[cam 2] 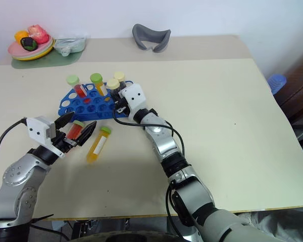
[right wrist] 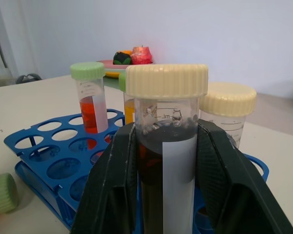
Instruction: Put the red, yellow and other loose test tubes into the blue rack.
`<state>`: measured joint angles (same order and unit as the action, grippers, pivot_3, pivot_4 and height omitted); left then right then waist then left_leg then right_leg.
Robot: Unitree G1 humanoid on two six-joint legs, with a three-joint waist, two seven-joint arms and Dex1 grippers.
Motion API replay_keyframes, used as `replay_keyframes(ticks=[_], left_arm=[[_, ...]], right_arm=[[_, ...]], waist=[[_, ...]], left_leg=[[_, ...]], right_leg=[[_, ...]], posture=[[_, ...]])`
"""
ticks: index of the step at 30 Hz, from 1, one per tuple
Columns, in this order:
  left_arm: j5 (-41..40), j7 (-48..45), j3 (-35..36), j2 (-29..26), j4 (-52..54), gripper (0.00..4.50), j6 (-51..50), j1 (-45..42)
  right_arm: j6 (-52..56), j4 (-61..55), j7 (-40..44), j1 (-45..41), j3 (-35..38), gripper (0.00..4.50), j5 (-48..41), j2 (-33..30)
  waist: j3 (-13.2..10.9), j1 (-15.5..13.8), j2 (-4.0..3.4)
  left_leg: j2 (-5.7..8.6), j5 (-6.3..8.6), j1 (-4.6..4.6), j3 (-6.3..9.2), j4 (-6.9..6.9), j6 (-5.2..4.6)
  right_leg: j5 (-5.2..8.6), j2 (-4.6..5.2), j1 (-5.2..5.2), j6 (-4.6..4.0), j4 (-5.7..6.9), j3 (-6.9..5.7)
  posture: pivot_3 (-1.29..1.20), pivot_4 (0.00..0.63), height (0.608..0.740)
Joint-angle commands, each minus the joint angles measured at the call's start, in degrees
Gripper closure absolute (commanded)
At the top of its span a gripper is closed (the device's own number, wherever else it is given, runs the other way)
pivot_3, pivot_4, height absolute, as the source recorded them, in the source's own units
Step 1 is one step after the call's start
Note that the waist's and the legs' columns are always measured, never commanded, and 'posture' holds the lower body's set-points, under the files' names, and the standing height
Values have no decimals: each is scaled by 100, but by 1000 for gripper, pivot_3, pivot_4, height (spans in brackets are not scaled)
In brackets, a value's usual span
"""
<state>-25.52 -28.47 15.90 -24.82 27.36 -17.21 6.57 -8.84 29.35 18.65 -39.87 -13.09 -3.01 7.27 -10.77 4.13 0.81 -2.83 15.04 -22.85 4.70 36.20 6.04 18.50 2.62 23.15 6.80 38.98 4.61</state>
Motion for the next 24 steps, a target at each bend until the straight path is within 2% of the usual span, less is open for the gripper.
replay_keyframes(ticks=[1,2,5,9,16,23,24], left_arm=[[-35,24,-16,-52,261,0,-15,18],[-34,25,-21,-53,274,0,-22,24],[-29,30,-44,-65,307,0,-42,40],[-37,30,-74,-80,358,0,-109,42],[-155,63,-39,-342,667,0,-535,-28],[-368,240,129,-1074,1156,0,-1749,-141],[-420,335,115,-1300,1311,0,-2192,-276]], right_arm=[[-12,-102,18,-66,40,2938,-56,232],[14,-110,74,-58,41,2938,-102,238],[58,-212,239,0,67,2033,-252,247],[-79,-351,50,-20,162,128,-223,232],[192,-1463,253,160,393,51,-435,-234],[1421,-3117,1275,864,630,51,-954,-1720],[1699,-3455,1690,1065,667,51,-1118,-2191]], waist=[[0,0,0],[0,0,0],[0,1,0],[0,-1,0],[0,-10,0],[-1,-18,-1],[-2,-7,-2]], left_leg=[[0,0,0,0,0,0],[0,0,0,0,0,0],[0,0,0,0,0,0],[0,0,0,0,0,0],[0,0,-1,0,-1,0],[3,0,-2,2,-1,-1],[2,1,-2,3,-1,-1]], right_leg=[[0,0,0,0,0,0],[0,0,0,0,0,0],[0,0,0,0,0,0],[0,0,0,0,0,0],[0,0,0,0,0,0],[1,2,-5,1,-6,-1],[1,1,-5,0,-5,-1]], posture=[[0,150,740],[0,150,740],[0,150,740],[0,150,740],[0,150,740],[0,150,740],[0,150,740]])
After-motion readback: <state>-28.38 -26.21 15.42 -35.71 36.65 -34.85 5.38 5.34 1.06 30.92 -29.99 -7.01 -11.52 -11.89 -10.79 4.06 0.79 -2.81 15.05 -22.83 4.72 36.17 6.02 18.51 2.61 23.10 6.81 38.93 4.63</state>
